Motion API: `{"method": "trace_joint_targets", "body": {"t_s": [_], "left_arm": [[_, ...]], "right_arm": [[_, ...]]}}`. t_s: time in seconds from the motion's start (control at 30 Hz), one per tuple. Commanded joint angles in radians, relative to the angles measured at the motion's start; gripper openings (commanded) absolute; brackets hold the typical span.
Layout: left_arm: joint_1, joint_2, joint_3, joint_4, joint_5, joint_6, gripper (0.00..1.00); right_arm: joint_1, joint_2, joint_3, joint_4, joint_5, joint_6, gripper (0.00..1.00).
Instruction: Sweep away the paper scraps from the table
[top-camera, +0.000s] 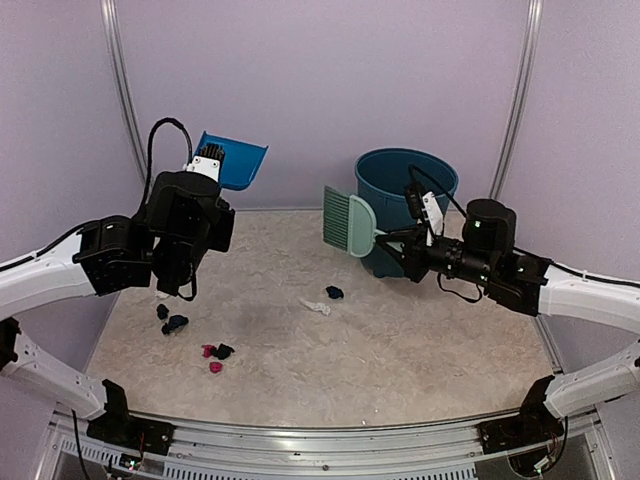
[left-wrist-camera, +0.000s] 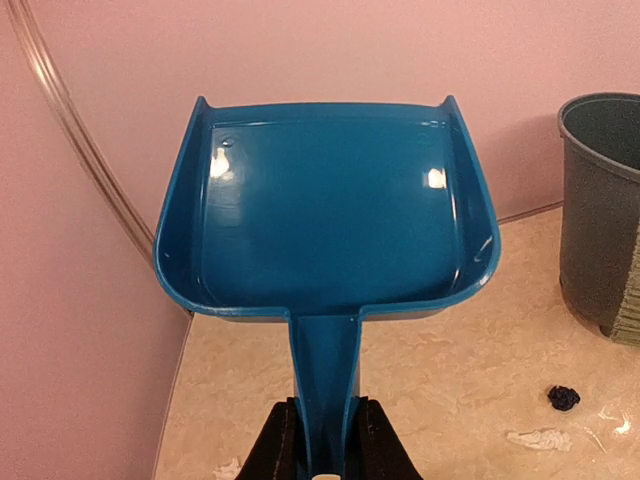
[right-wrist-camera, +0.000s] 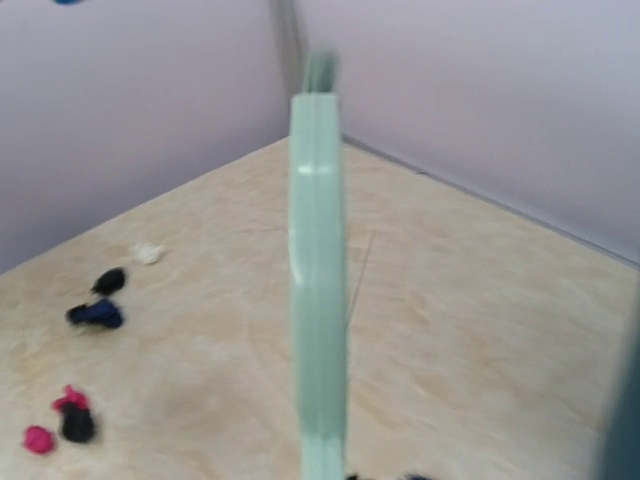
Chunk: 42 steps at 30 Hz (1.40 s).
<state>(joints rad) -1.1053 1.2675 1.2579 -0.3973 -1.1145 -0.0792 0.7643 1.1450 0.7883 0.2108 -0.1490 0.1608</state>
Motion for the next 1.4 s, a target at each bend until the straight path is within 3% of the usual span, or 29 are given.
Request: {"method": "trace_joint_targets", "body": {"t_s": [0.0,0.13,0.27,0.37,0.5,0.6,0.73,1.13,1.37], "left_arm": [[0.039,-0.098,-0.087,-0.234,0.025,-0.358,0.0],[0.158,-0.167,-0.179,-0.284,0.125,-0.462,0.0],[0.285,-0.207,-0.32,-0.185,0.256,-0.428,0.0],[0.395,-0.199,-0.379,-0.111,0.325,-0.453,0.0],[0.595,-0.17,-0.499,0.063,0.543,-0.482,0.0],[0.687,-0.142,-0.556,0.104,0.565,-0.552,0.0],[0.748,-0.103,-0.578,0.111,0.569,-0.641,0.0],[0.909,0.027,-0.653,0.145,0.757,-0.738,0.0],[0.87,0.047,-0.694,0.116,0.893,-0.839,0.0]], "right_arm": [[0.078,0.147,0.114,0.065,-0.058,-0.105,0.0],[0.127,0.268,0.19,0.054,0.001,-0.132,0.0],[0.149,0.309,0.213,0.058,0.009,-0.122,0.0],[0.159,0.306,0.209,0.049,0.026,-0.108,0.0],[0.16,0.262,0.144,0.055,0.064,-0.071,0.0],[0.161,0.214,0.071,0.058,0.1,-0.041,0.0],[0.161,0.138,-0.015,0.027,0.185,0.008,0.0],[0.159,-0.188,-0.217,-0.015,0.439,0.021,0.0],[0.158,-0.256,-0.243,-0.049,0.513,0.013,0.0]]}}
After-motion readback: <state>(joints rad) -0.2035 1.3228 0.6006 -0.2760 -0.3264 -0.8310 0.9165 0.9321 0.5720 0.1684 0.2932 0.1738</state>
